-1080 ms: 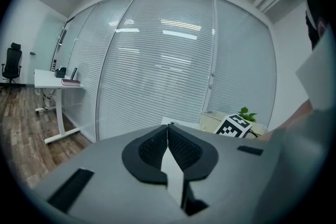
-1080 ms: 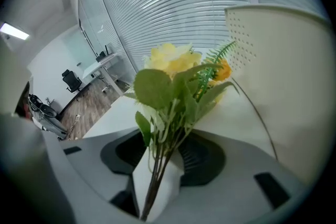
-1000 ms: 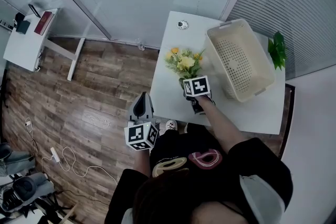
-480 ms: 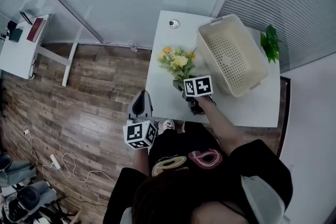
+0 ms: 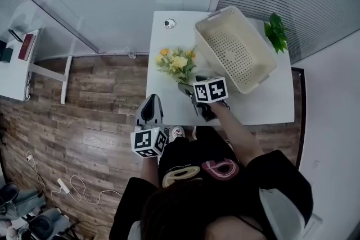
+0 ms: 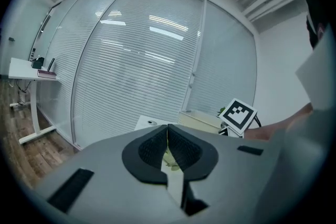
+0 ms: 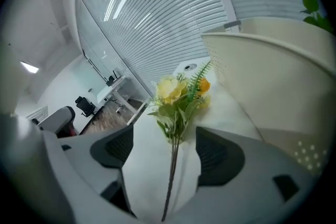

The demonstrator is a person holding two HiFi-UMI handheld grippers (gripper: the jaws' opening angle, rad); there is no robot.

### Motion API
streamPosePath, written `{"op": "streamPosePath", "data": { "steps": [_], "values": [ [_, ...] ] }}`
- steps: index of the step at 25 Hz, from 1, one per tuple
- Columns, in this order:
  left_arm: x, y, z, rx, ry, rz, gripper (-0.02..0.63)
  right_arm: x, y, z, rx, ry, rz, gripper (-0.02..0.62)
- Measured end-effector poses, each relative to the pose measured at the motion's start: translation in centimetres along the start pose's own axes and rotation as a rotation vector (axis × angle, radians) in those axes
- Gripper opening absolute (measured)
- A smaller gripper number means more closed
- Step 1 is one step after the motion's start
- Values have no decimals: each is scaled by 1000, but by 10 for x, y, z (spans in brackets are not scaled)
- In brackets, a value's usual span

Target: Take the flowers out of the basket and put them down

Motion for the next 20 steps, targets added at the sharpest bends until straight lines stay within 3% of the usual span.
{"op": "streamPosePath", "data": {
  "steps": [9, 16, 20],
  "values": [
    [4, 2, 23, 2, -74, 10, 18, -51, 20, -23, -56, 67, 123, 354],
    [5, 8, 37, 7, -116, 26, 18, -100, 24, -39, -37, 93, 335, 353],
    [4, 7, 44, 15, -138, 26, 18, -117, 19, -43, -117, 35, 383, 353]
  ]
}}
Point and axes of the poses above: the fingertips, and each gripper's own axes: x forward along the fingers, z to its right, y out of its top, the point moved 2 cm from there along -x, backward along the fingers, and after that the axes turned 10 degrees about y, right-handed, at the moved point
